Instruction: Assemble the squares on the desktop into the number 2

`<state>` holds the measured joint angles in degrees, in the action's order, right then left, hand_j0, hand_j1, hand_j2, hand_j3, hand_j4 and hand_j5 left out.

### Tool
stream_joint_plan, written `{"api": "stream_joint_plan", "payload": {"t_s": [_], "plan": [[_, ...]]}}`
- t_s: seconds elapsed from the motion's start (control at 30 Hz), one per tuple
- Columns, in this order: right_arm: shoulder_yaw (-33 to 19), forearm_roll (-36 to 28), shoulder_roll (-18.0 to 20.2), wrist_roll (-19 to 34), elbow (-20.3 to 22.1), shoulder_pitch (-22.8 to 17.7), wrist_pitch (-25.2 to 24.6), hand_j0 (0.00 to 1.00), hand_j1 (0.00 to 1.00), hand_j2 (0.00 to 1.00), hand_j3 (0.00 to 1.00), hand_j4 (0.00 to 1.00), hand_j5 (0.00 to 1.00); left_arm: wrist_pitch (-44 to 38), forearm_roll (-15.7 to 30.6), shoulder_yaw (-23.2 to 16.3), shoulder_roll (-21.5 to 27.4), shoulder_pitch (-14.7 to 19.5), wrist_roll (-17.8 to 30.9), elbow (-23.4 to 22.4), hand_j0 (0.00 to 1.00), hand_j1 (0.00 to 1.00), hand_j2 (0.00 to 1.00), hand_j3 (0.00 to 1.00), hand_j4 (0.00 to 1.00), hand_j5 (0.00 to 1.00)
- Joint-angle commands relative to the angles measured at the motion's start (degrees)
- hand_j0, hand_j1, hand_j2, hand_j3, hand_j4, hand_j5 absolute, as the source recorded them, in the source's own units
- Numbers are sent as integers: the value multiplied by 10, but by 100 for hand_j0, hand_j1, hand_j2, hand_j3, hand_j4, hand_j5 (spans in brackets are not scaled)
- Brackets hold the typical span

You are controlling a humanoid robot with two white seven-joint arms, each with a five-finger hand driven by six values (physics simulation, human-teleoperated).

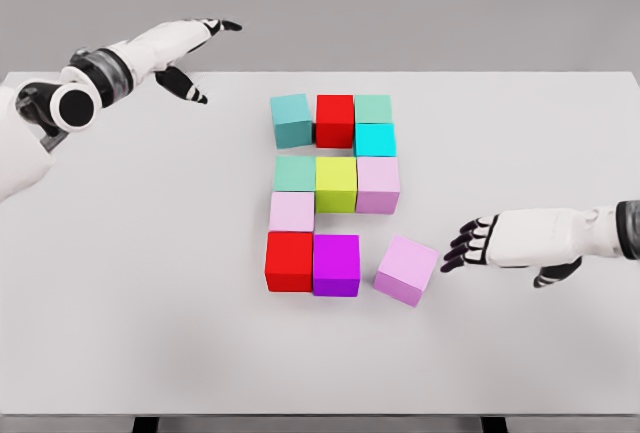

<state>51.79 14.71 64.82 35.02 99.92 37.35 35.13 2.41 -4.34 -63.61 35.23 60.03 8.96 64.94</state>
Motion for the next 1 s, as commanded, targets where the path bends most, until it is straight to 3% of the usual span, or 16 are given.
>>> {"api": "stream_joint_plan", "payload": {"t_s": [0.0, 0.07, 0.13, 0.23, 0.33, 0.53, 0.63, 0.97], "plan": [[0, -3, -7, 0, 0, 0, -1, 100, 100, 100, 100, 100, 100, 37, -7, -31, 22, 0, -2, -12, 100, 100, 100, 100, 100, 100], [0, -3, -15, 0, 0, 4, -1, 100, 100, 100, 100, 100, 100, 73, -65, -56, 19, -3, -2, -19, 100, 100, 100, 100, 100, 100], [0, -3, -20, 0, 0, 9, -1, 100, 100, 100, 100, 100, 100, 76, -72, -71, 5, -3, 6, -23, 100, 100, 100, 100, 100, 100], [0, -4, -26, 0, -2, 9, -1, 100, 100, 100, 100, 100, 100, 77, -75, -67, -8, 4, 117, -22, 100, 100, 100, 100, 100, 100], [0, -4, -31, 0, -2, 13, -1, 100, 100, 100, 100, 100, 100, 73, -73, -65, -11, 13, 193, -22, 100, 100, 100, 100, 100, 100], [0, -2, -36, 0, -30, 19, -1, 100, 100, 100, 100, 100, 100, 44, -75, -66, -32, 16, 195, -26, 100, 100, 100, 100, 100, 100], [0, -1, -38, 0, -48, 19, -1, 100, 100, 100, 100, 100, 100, 44, -75, -65, -50, 23, 191, -57, 100, 100, 100, 100, 100, 100], [11, 0, -53, 0, -47, 20, -1, 100, 100, 100, 100, 100, 100, 44, -75, -64, -60, 33, 191, -74, 100, 100, 100, 100, 100, 100]]}}
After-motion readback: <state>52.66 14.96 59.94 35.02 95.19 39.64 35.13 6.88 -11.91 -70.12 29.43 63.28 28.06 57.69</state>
